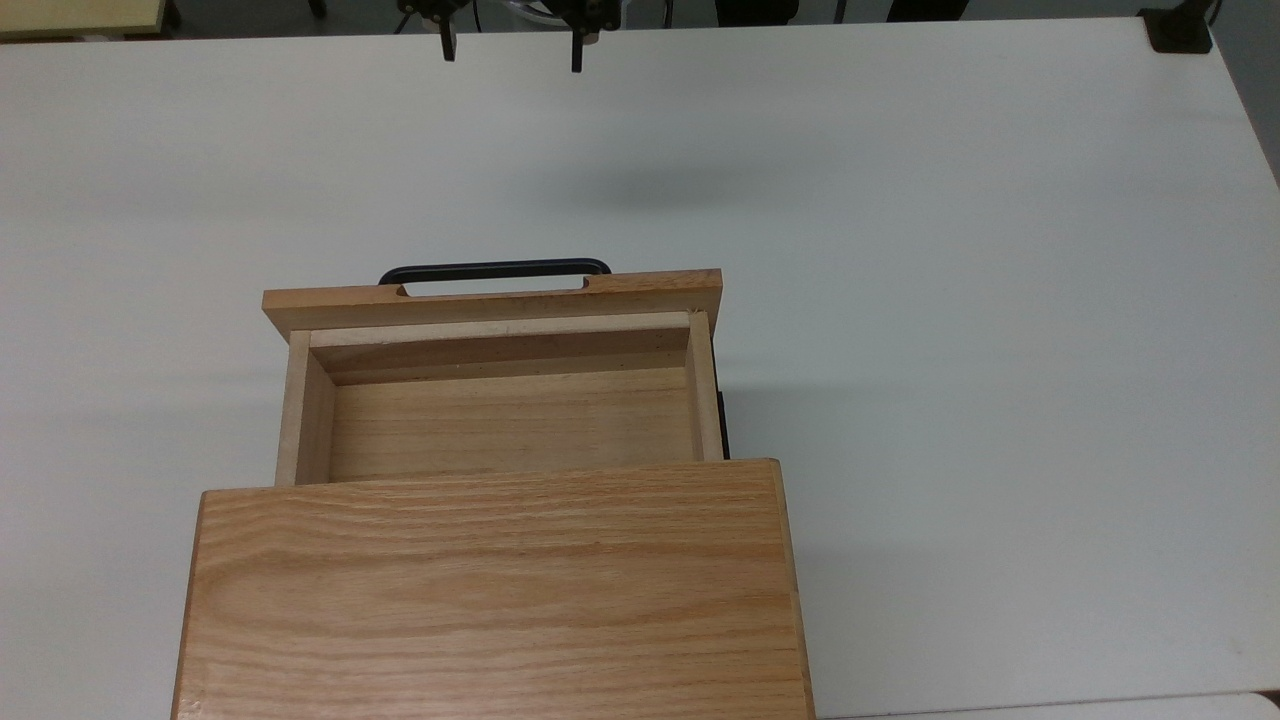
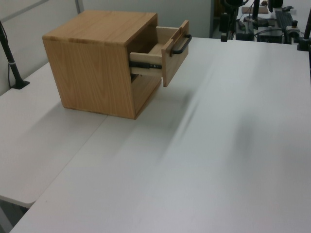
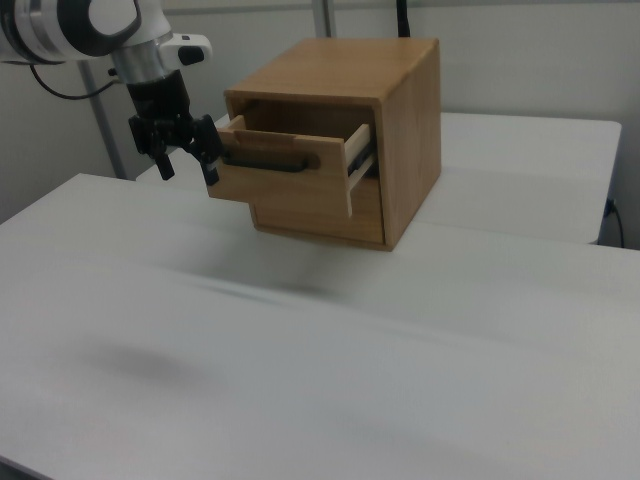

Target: Close the drawer by sliding it

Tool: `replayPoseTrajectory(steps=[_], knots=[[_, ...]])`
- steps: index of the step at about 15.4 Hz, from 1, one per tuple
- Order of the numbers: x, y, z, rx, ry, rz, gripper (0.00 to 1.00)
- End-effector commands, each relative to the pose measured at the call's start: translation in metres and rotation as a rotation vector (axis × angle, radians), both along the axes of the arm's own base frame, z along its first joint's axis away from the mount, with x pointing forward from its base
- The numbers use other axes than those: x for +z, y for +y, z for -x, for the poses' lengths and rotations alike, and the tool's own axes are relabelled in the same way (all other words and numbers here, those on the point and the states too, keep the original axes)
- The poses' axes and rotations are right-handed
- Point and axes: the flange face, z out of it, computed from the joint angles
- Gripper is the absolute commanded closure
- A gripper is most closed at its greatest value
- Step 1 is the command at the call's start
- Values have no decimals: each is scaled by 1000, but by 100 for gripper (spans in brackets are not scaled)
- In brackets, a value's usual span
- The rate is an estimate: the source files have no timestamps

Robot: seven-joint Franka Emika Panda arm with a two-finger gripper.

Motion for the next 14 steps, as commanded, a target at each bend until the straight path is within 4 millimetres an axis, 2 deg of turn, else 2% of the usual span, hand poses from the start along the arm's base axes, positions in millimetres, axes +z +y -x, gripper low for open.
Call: replayPoseTrajectory(steps=[1,14], knots=[[2,-5,-1,0,3,-16,0],[-2,-1,-2,-2,11,-43,0]])
